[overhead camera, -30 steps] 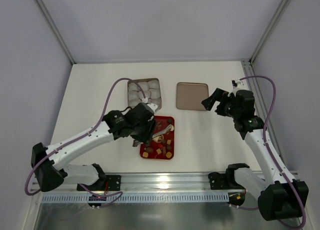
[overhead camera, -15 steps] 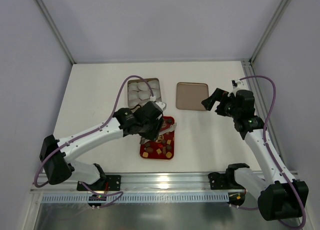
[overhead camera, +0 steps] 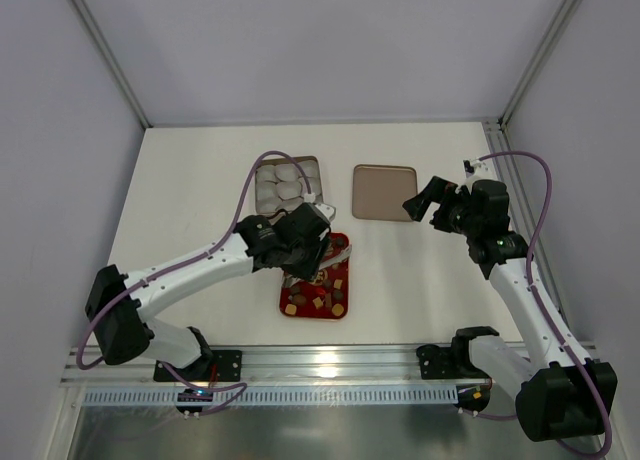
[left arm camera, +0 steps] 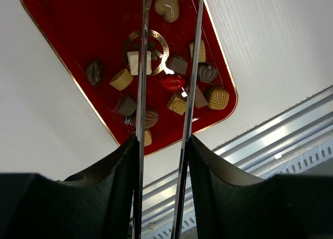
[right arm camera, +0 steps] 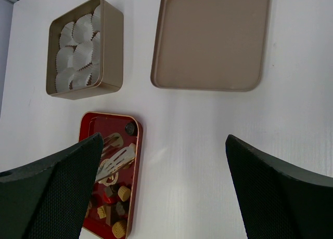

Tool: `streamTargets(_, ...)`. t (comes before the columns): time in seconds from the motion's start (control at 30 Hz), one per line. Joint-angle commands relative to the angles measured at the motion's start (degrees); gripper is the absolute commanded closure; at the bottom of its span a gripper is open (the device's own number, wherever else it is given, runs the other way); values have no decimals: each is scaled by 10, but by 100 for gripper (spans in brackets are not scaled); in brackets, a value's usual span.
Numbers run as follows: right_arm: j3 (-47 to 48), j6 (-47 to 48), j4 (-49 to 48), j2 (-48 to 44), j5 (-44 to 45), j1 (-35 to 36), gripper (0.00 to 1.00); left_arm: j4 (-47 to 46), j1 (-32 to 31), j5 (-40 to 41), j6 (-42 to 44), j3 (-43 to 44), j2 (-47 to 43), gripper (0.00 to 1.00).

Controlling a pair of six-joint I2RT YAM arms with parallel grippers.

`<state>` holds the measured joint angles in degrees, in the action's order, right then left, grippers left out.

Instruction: Pack the chocolate

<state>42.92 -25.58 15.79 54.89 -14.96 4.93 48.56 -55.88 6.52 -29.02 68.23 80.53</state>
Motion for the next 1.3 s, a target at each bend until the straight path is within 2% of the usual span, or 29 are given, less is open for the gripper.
streamTargets(0.0,13,8,-5,-10,5,3,0,-29,-4,9,11,16,3,59)
streamTargets(1.27,9,9,-8,-5,4,3,0,-28,-4,9,19,-4,20,65)
